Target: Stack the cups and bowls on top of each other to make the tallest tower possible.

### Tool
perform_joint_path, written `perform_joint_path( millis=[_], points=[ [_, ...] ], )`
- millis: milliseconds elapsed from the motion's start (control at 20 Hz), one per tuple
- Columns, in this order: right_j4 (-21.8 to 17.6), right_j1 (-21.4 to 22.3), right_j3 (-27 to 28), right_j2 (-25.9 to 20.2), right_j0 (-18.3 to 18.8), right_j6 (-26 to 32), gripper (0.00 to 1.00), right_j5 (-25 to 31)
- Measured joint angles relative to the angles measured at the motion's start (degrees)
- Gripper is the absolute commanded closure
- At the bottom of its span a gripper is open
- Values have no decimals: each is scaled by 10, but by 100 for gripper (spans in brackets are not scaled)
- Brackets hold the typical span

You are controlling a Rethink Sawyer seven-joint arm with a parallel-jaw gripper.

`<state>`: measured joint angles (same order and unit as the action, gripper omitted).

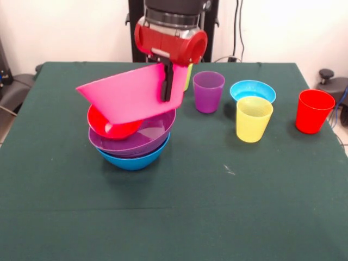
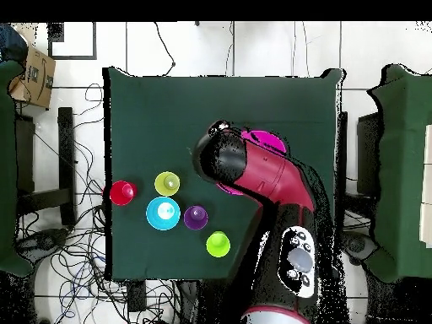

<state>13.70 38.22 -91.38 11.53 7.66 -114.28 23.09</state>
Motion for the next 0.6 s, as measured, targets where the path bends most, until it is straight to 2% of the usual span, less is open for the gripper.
perform_joint_path(
  millis=[600],
  points=[
    [0,16,-1,18,-3,0,100,3]
  ],
)
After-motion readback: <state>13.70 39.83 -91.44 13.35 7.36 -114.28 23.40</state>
